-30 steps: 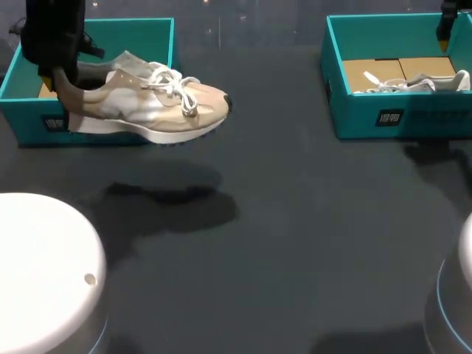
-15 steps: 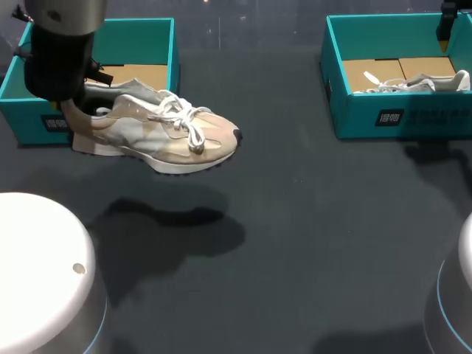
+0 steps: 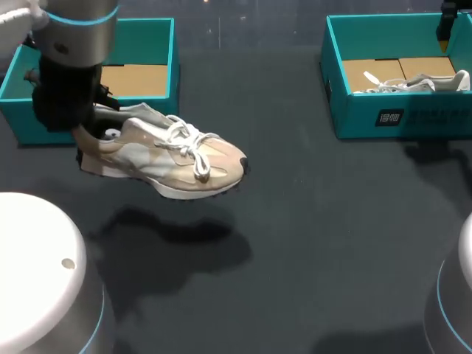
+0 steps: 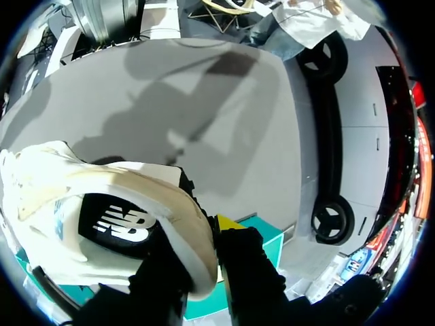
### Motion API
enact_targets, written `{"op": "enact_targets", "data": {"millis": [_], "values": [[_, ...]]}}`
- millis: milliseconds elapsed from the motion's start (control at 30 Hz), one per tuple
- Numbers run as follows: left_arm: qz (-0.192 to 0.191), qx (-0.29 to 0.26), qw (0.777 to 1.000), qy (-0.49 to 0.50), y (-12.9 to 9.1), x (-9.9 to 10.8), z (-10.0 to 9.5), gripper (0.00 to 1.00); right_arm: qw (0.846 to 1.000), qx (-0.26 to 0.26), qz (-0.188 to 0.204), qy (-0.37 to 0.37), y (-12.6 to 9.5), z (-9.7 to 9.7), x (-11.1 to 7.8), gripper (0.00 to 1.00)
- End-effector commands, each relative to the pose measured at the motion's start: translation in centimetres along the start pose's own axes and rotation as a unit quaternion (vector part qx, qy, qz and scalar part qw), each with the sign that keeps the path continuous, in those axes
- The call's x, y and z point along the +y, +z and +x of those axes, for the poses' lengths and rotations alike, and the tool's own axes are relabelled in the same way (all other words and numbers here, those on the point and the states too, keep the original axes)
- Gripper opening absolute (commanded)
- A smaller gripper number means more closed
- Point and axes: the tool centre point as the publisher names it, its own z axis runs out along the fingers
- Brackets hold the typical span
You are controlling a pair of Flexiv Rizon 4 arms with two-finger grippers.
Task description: Take the shoe out of the shoebox, open the shoe tongue, remove and reinsert the insole, then place the shoe into the shoebox
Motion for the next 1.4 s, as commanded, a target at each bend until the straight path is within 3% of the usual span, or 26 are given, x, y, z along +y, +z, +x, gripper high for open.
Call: {"op": "enact_targets", "data": {"millis": [33, 300, 800, 1033, 1400], "values": [[0.002, 0.018, 1.0, -0.002, 0.6, -0.6, -3.0, 0.0, 1.0, -0.001, 0.0, 0.0, 0.0, 0.0, 0.0, 1.0], [0.035, 0.017, 0.999, -0.003, 1.0, -2.8, -7.6, 0.0, 1.0, -0.001, 0.0, 0.0, 0.0, 0.0, 0.0, 1.0], [0.036, 0.017, 0.999, -0.004, 1.2, -2.8, -7.7, 0.0, 1.0, -0.001, 0.0, 0.0, 0.0, 0.0, 0.0, 1.0], [0.046, -0.004, 0.999, 0.0, 2.4, -3.8, -10.1, 0.0, 1.0, -0.001, 0.0, 0.0, 0.0, 0.0, 0.0, 1.0], [0.05, 0.014, 0.999, -0.011, 4.9, -4.5, -13.9, 0.0, 1.0, -0.001, 0.0, 0.0, 0.0, 0.0, 0.0, 1.0]]}}
